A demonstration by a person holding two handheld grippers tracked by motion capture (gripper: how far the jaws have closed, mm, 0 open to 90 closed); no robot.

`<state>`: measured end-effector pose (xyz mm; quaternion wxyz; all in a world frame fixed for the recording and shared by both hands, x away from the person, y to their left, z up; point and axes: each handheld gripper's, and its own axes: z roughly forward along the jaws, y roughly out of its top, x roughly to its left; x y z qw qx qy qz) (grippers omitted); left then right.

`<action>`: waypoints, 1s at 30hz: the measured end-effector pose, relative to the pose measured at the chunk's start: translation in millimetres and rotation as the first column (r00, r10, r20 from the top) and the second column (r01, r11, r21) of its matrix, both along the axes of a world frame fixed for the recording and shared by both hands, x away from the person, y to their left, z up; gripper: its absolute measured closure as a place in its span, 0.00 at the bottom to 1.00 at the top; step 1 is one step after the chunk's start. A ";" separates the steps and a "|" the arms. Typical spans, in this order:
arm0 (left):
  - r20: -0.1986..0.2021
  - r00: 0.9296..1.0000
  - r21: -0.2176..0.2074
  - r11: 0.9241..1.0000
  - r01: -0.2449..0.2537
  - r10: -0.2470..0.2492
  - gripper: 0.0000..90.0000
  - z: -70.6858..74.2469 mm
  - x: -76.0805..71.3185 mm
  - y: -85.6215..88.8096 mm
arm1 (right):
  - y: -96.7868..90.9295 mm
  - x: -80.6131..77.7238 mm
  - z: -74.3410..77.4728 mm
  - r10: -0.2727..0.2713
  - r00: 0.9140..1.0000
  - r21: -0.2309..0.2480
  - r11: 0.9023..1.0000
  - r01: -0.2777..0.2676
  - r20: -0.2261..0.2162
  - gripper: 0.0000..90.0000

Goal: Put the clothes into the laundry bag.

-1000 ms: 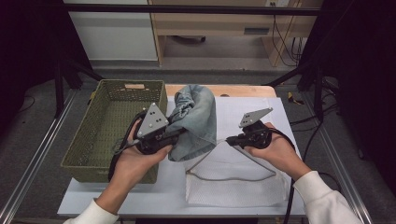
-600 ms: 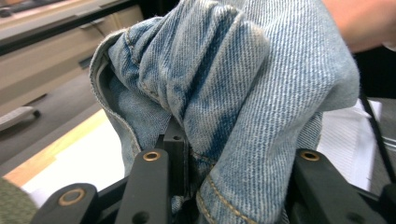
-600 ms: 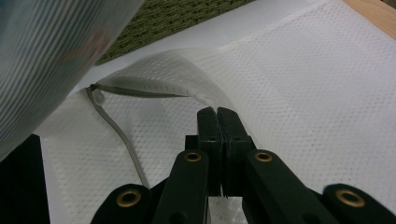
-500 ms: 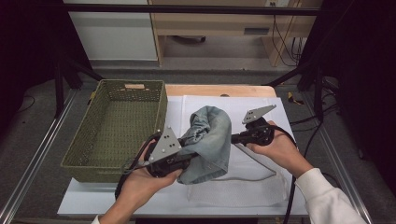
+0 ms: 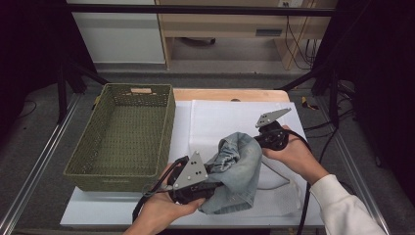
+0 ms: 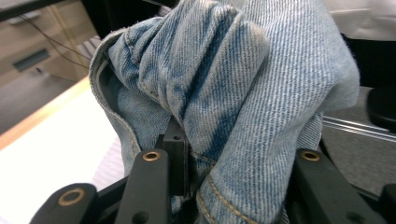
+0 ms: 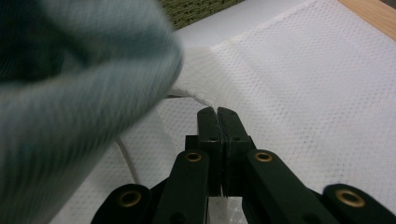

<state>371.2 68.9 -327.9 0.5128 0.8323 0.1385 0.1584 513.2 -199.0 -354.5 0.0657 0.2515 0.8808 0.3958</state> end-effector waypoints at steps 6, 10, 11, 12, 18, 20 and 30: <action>-0.019 0.999 0.008 0.999 0.037 -0.037 0.69 -9.3 -9.6 -9.2 | -3.8 1.5 2.5 -0.007 1.000 -0.002 1.000 0.007 0.005 0.99; -0.018 0.998 0.006 0.998 0.061 -0.061 0.69 -8.5 -16.4 -15.3 | -5.3 2.4 3.3 -0.015 1.000 -0.009 1.000 0.015 0.004 0.99; -0.018 0.998 0.003 0.998 0.065 -0.065 0.69 -7.9 -17.5 -16.6 | -5.5 2.8 3.3 -0.015 1.000 -0.012 1.000 0.015 0.005 0.99; -0.014 0.997 0.001 0.998 0.070 -0.070 0.69 -6.7 -19.0 -18.8 | -5.6 2.9 3.2 -0.015 1.000 -0.013 1.000 0.015 0.006 0.99; -0.031 0.995 -0.009 0.996 0.090 -0.091 0.69 -7.7 -19.0 -27.6 | -9.2 3.0 3.4 -0.017 1.000 -0.009 1.000 0.017 0.011 0.99; -0.035 0.995 0.003 0.995 0.095 -0.095 0.69 -11.1 -17.8 -32.5 | -11.1 3.1 3.5 -0.026 1.000 -0.006 1.000 0.026 0.013 0.99; -0.097 0.995 0.006 0.999 0.031 -0.031 0.69 -33.0 5.3 -44.0 | -10.5 2.4 4.3 -0.023 0.999 -0.011 1.000 0.023 0.022 0.99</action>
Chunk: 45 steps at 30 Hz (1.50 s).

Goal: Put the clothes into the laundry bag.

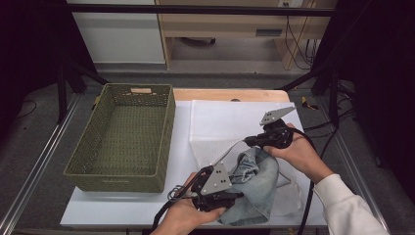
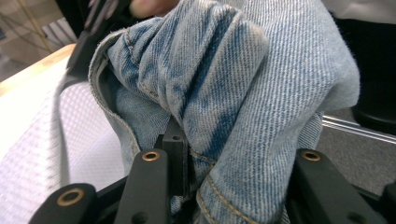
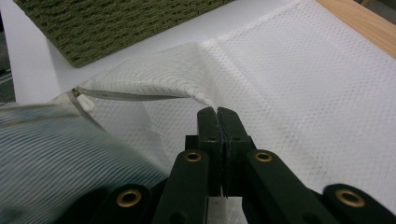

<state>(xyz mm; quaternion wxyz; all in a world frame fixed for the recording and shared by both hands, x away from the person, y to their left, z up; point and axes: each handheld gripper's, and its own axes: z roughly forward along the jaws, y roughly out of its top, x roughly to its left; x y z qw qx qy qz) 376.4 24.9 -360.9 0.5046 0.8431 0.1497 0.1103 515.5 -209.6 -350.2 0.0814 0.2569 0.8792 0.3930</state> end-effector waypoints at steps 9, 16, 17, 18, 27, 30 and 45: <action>-0.004 1.000 -0.007 1.000 -0.004 0.004 0.69 -9.0 8.8 -2.6 | 0.2 -0.4 -0.1 -0.005 1.000 -0.010 1.000 0.005 -0.003 0.99; -0.010 1.000 -0.013 1.000 -0.016 0.015 0.69 -9.1 9.6 -1.7 | 0.6 -0.6 -0.2 -0.002 1.000 -0.009 1.000 0.002 0.007 0.99; -0.008 1.000 -0.012 1.000 -0.016 0.016 0.69 -9.2 9.8 -2.0 | 0.6 -0.4 -0.2 -0.002 1.000 -0.009 1.000 0.002 0.009 0.99; -0.009 1.000 -0.011 1.000 -0.017 0.017 0.69 -9.3 10.0 -2.8 | 0.6 -0.4 -0.1 -0.004 1.000 -0.008 1.000 0.004 0.008 0.99; -0.018 0.999 0.003 0.999 -0.035 0.035 0.69 -16.3 12.3 -3.1 | -0.9 -2.1 2.2 -0.005 1.000 -0.012 1.000 0.006 0.018 0.99; -0.025 0.999 0.009 0.999 -0.037 0.037 0.69 -19.7 12.9 -2.8 | -0.8 -3.1 4.8 0.000 1.000 -0.011 1.000 0.000 0.023 0.99; -0.035 0.995 0.033 0.995 -0.093 0.094 0.69 -33.5 25.3 -5.4 | 1.0 -11.5 13.8 0.017 0.999 0.000 1.000 -0.017 0.040 0.99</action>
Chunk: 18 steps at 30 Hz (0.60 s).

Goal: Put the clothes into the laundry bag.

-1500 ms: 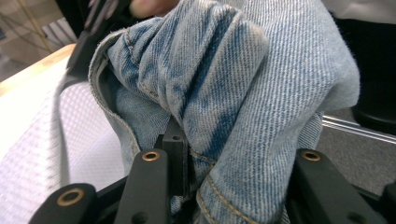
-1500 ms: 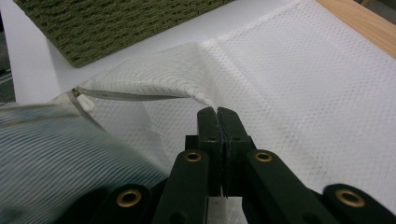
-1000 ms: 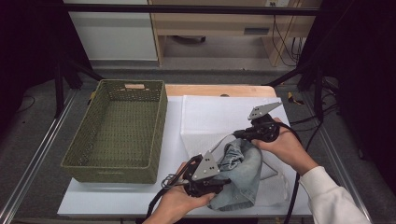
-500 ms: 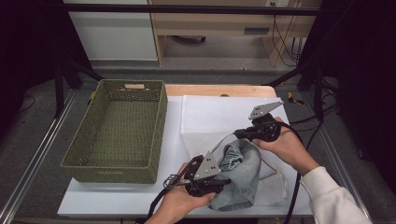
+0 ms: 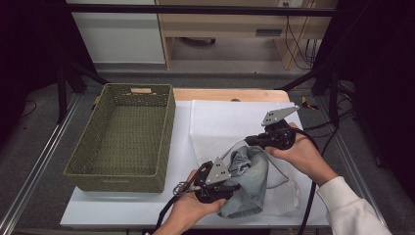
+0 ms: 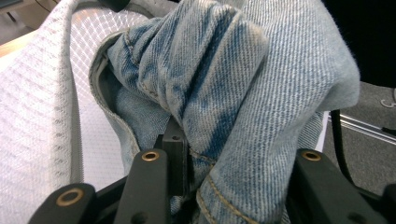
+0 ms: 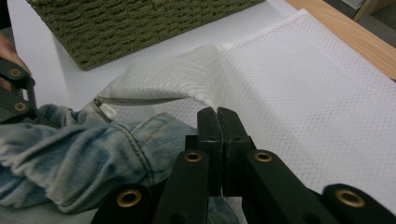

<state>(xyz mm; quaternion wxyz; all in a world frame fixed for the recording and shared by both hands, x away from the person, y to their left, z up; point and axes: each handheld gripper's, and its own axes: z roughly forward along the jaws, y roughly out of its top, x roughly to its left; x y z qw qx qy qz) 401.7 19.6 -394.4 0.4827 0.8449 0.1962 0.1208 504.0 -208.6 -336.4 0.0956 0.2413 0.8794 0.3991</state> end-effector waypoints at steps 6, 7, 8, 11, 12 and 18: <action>0.001 1.000 0.010 1.000 -0.021 0.021 0.69 -5.2 4.7 -6.8 | -1.3 -1.1 1.0 0.000 1.000 0.017 1.000 0.000 -0.002 0.99; -0.001 1.000 0.011 1.000 -0.025 0.025 0.69 -6.1 5.9 -8.1 | -1.7 -1.6 1.2 -0.006 1.000 0.015 1.000 0.006 -0.007 0.99; 0.001 1.000 0.015 1.000 -0.026 0.026 0.69 -6.8 6.7 -9.0 | -2.0 -1.5 1.4 -0.008 1.000 0.017 1.000 0.008 -0.003 0.99; 0.009 0.999 0.027 0.999 -0.032 0.032 0.69 -10.0 9.5 -12.8 | -3.0 -1.5 1.9 -0.001 1.000 0.023 1.000 0.001 0.002 0.99; 0.010 0.999 0.030 0.999 -0.035 0.034 0.69 -10.7 10.0 -13.5 | -3.2 -1.9 2.2 -0.002 1.000 0.024 1.000 0.002 0.003 0.99; 0.010 0.998 0.028 0.998 -0.060 0.060 0.69 -14.8 15.7 -18.0 | -4.1 -4.1 3.2 0.001 1.000 0.026 1.000 -0.001 0.003 0.99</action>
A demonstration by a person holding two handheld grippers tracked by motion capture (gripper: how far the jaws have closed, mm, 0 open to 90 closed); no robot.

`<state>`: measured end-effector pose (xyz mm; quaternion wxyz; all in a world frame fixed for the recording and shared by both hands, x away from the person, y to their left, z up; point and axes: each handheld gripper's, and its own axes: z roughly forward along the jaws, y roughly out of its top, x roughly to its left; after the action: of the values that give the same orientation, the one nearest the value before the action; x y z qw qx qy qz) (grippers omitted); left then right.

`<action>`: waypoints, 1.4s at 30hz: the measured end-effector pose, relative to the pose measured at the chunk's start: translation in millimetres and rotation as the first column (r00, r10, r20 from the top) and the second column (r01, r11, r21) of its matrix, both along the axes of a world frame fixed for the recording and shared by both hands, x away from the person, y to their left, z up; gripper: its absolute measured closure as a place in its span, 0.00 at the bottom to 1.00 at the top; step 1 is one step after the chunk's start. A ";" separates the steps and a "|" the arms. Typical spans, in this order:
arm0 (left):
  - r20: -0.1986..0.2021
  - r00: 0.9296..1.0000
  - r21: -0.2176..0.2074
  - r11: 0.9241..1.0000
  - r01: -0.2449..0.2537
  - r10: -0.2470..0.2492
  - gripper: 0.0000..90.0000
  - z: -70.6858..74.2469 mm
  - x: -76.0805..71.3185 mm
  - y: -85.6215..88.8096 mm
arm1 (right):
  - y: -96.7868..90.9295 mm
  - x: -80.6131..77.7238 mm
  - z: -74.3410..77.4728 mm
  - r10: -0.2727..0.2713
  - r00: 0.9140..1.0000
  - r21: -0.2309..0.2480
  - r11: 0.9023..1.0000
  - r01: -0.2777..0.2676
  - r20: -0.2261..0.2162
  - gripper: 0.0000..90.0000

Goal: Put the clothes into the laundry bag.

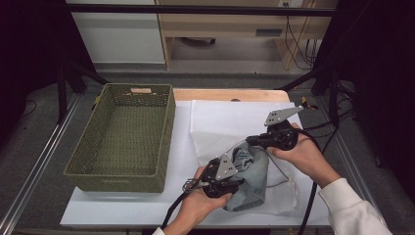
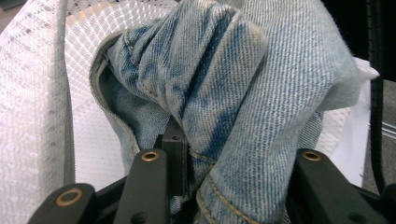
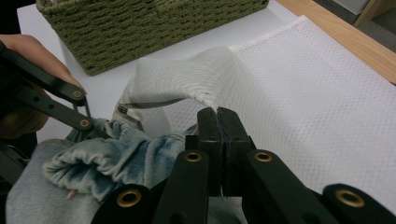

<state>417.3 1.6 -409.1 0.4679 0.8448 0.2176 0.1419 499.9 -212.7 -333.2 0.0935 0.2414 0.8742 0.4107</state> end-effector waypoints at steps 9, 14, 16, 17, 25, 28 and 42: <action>0.020 1.000 -0.019 1.000 -0.014 0.014 0.69 7.1 -0.6 -4.9 | -2.5 -2.8 2.7 0.008 1.000 0.012 1.000 -0.009 0.012 0.99; 0.034 0.999 -0.006 1.000 -0.029 0.029 0.69 9.4 3.2 -7.4 | -6.1 -4.9 6.0 0.002 1.000 0.021 1.000 -0.002 0.015 0.99; 0.039 0.998 0.005 0.999 -0.041 0.041 0.69 7.4 6.2 -9.3 | -7.1 -5.0 7.9 0.001 1.000 0.023 1.000 -0.002 0.019 0.99; 0.049 0.998 0.019 0.999 -0.047 0.046 0.69 5.9 8.1 -10.5 | -7.6 -5.0 8.8 0.003 1.000 0.025 1.000 -0.004 0.020 0.99; 0.040 0.997 0.008 0.997 -0.072 0.072 0.69 0.9 13.9 -14.4 | -10.7 -8.5 15.8 0.004 1.000 0.020 1.000 -0.004 0.025 0.99; 0.039 0.996 0.024 0.997 -0.076 0.075 0.69 -1.0 14.5 -15.8 | -11.7 -10.0 18.3 0.005 1.000 0.024 1.000 -0.005 0.029 0.99; 0.041 0.995 0.021 0.995 -0.094 0.093 0.68 -5.1 18.8 -16.2 | -9.4 -11.2 32.7 0.008 0.999 0.002 1.000 -0.008 0.039 0.99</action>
<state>436.2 -14.7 -414.2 0.4553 0.8359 0.2457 0.1832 488.7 -222.1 -300.5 0.1086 0.2301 0.8728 0.4164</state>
